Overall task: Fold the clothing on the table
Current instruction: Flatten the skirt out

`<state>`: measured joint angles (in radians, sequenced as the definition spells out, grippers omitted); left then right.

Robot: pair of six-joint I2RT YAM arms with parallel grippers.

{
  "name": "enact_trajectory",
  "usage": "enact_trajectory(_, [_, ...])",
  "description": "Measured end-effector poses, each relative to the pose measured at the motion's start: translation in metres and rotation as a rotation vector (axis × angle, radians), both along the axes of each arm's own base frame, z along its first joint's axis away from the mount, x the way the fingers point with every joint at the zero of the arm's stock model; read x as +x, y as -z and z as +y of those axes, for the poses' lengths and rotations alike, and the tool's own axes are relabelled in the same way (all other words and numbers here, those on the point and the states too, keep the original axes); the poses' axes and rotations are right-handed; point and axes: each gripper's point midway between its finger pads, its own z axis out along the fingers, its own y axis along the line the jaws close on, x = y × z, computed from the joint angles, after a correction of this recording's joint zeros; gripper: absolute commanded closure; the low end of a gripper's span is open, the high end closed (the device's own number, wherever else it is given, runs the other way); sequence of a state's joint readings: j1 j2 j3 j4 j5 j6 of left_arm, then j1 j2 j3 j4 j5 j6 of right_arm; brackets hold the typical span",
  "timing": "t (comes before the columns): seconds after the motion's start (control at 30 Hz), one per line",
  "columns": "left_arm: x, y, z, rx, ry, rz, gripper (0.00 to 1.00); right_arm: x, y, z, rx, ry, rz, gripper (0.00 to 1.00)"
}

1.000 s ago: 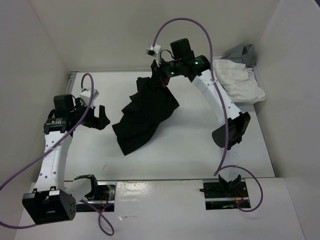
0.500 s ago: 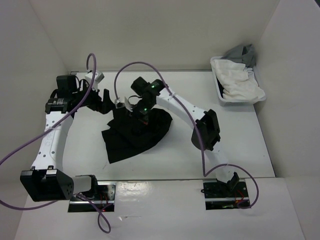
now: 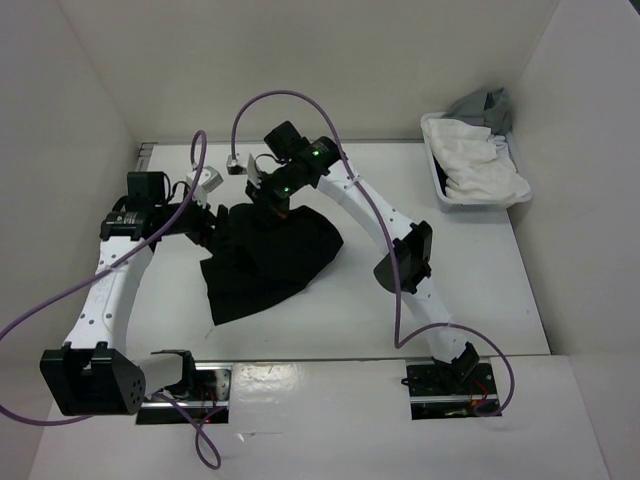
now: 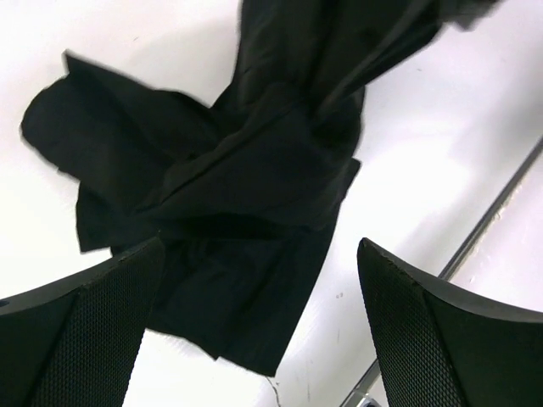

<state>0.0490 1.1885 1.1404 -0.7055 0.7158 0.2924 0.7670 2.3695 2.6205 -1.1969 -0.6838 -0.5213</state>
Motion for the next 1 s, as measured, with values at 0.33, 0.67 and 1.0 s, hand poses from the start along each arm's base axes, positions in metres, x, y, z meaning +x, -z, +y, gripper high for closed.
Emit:
enact_trajectory(0.33, [-0.008, -0.002, -0.024, -0.065, 0.210, -0.063, 0.00, -0.010, 0.017, 0.003, -0.007, -0.050, 0.065, 1.00])
enact_trajectory(0.67, [-0.016, 0.005, -0.034, -0.083, 0.375, -0.121, 0.00, -0.030, 0.013, -0.001, 0.004, -0.122, 0.096, 1.00])
enact_trajectory(1.0, [-0.018, 0.002, -0.042, -0.117, 0.476, -0.202, 0.09, -0.055, 0.001, -0.002, -0.011, -0.150, 0.106, 1.00])
